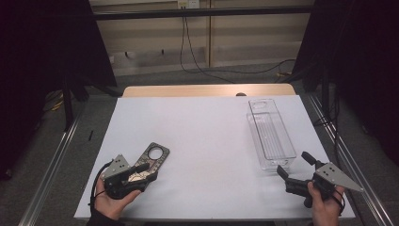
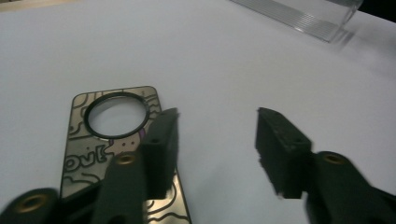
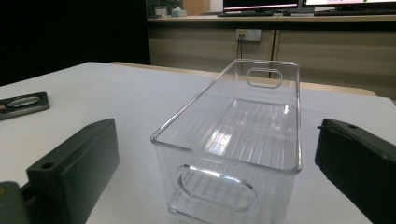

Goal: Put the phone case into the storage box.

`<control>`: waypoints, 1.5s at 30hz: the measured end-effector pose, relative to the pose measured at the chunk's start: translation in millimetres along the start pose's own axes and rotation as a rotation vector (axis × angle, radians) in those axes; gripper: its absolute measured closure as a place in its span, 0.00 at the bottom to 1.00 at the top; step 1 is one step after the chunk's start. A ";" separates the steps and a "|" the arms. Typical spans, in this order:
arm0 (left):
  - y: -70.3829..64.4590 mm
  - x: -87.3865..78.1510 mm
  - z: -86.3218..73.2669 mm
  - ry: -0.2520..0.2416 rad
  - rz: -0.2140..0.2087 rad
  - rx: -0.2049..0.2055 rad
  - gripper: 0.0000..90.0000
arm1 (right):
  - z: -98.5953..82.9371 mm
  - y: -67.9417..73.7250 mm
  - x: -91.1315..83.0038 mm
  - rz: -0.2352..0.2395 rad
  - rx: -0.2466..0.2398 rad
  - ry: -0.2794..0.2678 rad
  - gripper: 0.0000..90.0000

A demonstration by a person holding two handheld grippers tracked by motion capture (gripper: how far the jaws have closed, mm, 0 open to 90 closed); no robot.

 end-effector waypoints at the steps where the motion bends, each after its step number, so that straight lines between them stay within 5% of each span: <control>1: 1.9 -1.8 0.8 -0.009 0.019 -0.001 0.42 | 0.0 0.1 -0.1 0.000 0.000 0.000 0.00; 3: 4.7 -5.5 2.1 -0.026 0.044 -0.009 0.24 | 0.1 0.3 -0.1 0.001 0.000 0.000 0.00; 5: 5.0 -9.6 4.0 -0.054 0.023 -0.017 0.17 | -0.1 0.1 0.1 0.000 -0.003 0.001 0.00; 10: 7.1 -18.5 5.7 -0.090 0.047 -0.018 0.05 | 0.2 0.2 0.1 -0.002 -0.002 0.000 0.00; 15: 12.0 -24.2 8.9 -0.091 0.082 -0.007 0.04 | 0.3 -0.5 -0.1 -0.007 -0.002 0.000 0.00; 19: 23.1 -21.2 9.5 -0.028 0.113 -0.028 0.03 | 0.4 -0.6 0.0 -0.010 0.002 -0.001 0.00; 28: 44.7 -7.0 16.4 0.015 0.152 -0.020 0.06 | 0.0 -1.5 1.0 -0.009 0.002 0.001 0.00; 36: 54.2 6.9 25.5 0.080 0.155 -0.037 0.06 | -0.3 -0.1 1.9 0.000 -0.001 0.003 0.00; 45: 59.2 16.9 7.2 0.178 0.143 -0.079 0.04 | 0.1 -0.4 1.7 -0.001 0.002 0.002 0.00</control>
Point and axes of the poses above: each handheld gripper's, and its own axes: x roughly forward along the jaws, z roughly out of its top, y roughly to its left, the point moved 8 cm from there along x, roughly forward along the jaws, and after that the axes turned 12 degrees about -z, right-handed, at the moved point
